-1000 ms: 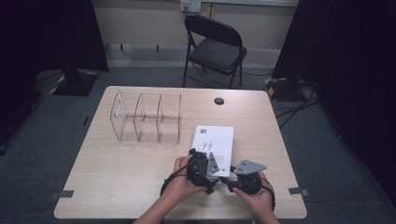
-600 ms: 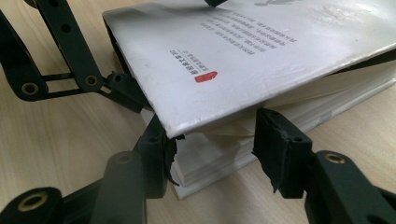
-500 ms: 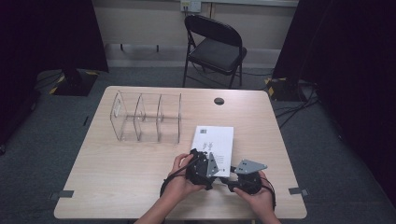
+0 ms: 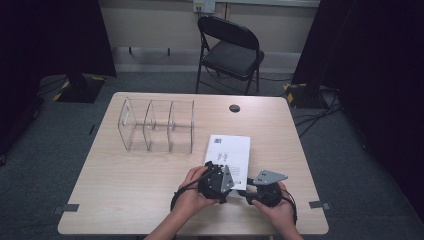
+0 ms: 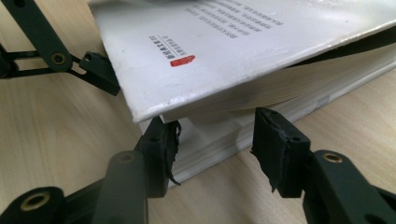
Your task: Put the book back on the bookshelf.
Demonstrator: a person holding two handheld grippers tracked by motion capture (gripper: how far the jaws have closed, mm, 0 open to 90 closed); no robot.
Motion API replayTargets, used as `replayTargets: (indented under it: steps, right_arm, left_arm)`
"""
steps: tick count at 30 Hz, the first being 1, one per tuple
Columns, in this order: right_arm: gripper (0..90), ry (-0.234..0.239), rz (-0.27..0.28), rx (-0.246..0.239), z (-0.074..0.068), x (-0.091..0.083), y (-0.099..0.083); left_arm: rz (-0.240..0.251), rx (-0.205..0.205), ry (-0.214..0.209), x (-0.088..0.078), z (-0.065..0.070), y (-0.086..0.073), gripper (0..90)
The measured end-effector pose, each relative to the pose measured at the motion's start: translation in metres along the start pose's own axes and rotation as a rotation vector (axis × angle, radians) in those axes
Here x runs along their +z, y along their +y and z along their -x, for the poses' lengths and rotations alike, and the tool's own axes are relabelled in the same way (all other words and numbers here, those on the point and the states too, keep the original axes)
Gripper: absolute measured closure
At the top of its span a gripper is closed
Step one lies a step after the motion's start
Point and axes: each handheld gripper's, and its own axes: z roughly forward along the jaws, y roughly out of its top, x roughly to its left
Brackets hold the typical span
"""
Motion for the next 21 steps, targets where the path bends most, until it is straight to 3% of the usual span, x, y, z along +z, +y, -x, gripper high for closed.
replayTargets:
  steps: [2,3,9,13,16,21]
  right_arm:
    - [48.4,0.000,0.005,0.007,0.0009,0.0006,-0.0009]
    - [48.4,0.007,0.008,0.012,0.0020,0.0006,-0.0017]
    - [47.8,0.016,0.015,0.052,0.0054,0.0018,-0.0033]
    - [51.0,-0.040,0.030,0.011,0.0030,-0.0017,-0.0007]
    - [52.1,-0.026,0.049,0.036,0.0036,-0.0026,-0.0015]
    - [53.4,-0.028,0.056,0.023,0.0025,-0.0034,-0.0010]
  left_arm:
    - [0.008,0.002,0.003,-0.0003,-0.0005,-0.0003,19.6]
    - [0.016,-0.018,-0.006,-0.0004,0.0002,-0.0006,19.8]
    - [0.013,0.005,-0.008,-0.0023,-0.0013,-0.0001,21.4]
    - [0.017,-0.015,-0.008,-0.0026,-0.0004,-0.0005,20.8]
    - [0.007,-0.025,-0.025,-0.0038,-0.0029,0.0000,19.3]
    - [0.029,-0.021,-0.039,0.0012,-0.0056,-0.0009,13.5]
